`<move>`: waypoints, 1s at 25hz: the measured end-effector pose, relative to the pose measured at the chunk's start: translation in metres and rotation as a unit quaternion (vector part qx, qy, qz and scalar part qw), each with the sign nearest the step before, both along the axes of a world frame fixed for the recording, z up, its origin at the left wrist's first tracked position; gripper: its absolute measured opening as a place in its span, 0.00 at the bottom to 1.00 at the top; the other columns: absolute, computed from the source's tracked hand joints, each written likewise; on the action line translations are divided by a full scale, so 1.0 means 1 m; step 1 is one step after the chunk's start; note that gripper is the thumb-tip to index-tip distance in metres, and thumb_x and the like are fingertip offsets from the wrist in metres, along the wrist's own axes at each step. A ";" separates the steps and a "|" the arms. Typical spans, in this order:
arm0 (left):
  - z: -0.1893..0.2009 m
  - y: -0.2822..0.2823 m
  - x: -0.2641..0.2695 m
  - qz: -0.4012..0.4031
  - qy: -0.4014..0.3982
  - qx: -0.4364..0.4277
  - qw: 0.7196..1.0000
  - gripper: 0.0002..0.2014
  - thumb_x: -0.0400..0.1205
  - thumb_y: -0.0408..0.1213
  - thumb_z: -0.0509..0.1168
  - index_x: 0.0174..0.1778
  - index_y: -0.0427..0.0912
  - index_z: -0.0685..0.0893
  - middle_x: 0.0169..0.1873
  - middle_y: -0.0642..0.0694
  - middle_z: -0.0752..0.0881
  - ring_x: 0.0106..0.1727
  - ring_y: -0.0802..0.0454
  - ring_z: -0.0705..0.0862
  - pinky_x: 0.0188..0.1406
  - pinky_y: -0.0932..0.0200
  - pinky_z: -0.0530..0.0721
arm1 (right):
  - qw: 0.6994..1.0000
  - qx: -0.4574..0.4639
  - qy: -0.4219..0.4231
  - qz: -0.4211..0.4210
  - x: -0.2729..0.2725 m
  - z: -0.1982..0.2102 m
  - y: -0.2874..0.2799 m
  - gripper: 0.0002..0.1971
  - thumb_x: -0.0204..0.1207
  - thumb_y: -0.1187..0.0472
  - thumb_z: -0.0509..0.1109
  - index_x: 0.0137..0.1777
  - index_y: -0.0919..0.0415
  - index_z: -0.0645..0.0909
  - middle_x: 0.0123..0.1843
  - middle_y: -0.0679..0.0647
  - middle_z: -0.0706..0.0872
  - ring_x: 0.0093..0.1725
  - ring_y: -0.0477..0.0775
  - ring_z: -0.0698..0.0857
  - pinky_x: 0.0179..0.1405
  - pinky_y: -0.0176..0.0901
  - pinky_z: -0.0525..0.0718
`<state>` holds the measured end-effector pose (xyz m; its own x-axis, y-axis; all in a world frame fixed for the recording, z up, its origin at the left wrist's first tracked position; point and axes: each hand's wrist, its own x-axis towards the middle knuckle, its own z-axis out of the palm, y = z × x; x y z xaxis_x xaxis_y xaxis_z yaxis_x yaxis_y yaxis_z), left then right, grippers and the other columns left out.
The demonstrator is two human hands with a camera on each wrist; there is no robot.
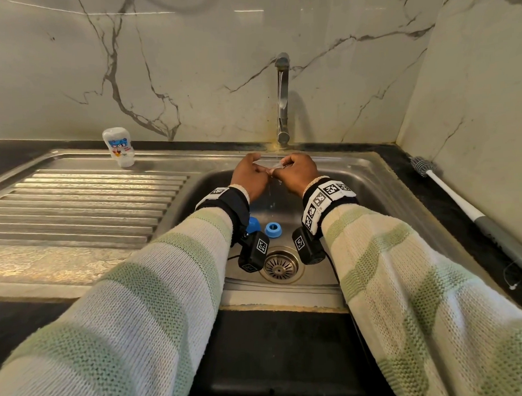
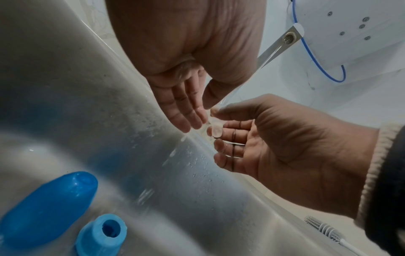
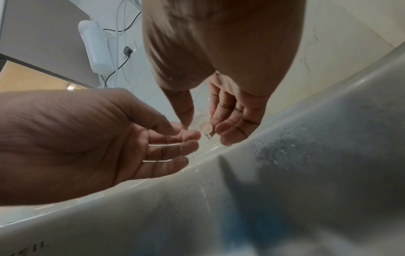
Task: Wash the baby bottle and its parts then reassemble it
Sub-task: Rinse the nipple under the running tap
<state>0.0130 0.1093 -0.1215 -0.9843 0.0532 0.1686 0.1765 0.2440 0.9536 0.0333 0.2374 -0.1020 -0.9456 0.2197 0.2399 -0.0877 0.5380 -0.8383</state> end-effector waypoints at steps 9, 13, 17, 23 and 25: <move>0.005 -0.004 0.002 0.078 0.067 -0.022 0.995 0.19 0.80 0.31 0.65 0.68 0.44 0.78 0.48 0.45 0.86 0.51 0.43 0.88 0.56 0.39 0.88 | 0.995 -0.071 -0.031 0.068 0.008 0.002 -0.006 0.13 0.77 0.52 0.75 0.53 0.61 0.83 0.43 0.57 0.88 0.38 0.53 0.85 0.35 0.51 0.91; 0.005 -0.003 0.001 0.061 0.075 -0.031 0.995 0.19 0.81 0.30 0.65 0.69 0.44 0.78 0.53 0.44 0.87 0.55 0.44 0.87 0.58 0.41 0.87 | 0.994 -0.092 -0.033 0.047 0.006 0.001 -0.005 0.12 0.76 0.58 0.76 0.56 0.60 0.83 0.45 0.59 0.88 0.39 0.55 0.87 0.35 0.51 0.91; 0.006 -0.001 0.003 0.004 0.041 -0.039 0.998 0.22 0.81 0.24 0.61 0.72 0.40 0.77 0.53 0.44 0.89 0.54 0.46 0.87 0.59 0.46 0.86 | 0.997 -0.081 -0.019 0.006 0.006 0.000 -0.002 0.11 0.74 0.58 0.77 0.53 0.59 0.83 0.45 0.58 0.89 0.41 0.60 0.89 0.32 0.55 0.91; 0.001 -0.006 -0.001 0.030 0.006 -0.101 0.994 0.15 0.81 0.29 0.65 0.63 0.43 0.82 0.51 0.42 0.88 0.53 0.44 0.87 0.61 0.48 0.85 | 0.998 -0.011 -0.053 0.019 0.005 -0.001 0.005 0.05 0.73 0.61 0.77 0.46 0.59 0.85 0.43 0.57 0.89 0.42 0.58 0.89 0.40 0.60 0.92; 0.001 -0.006 0.000 0.024 0.004 -0.122 0.992 0.13 0.80 0.30 0.66 0.60 0.43 0.84 0.51 0.41 0.89 0.52 0.44 0.87 0.61 0.49 0.86 | 0.998 0.006 -0.059 0.019 0.006 -0.001 0.008 0.03 0.73 0.60 0.77 0.42 0.58 0.85 0.42 0.59 0.90 0.40 0.59 0.89 0.41 0.60 0.92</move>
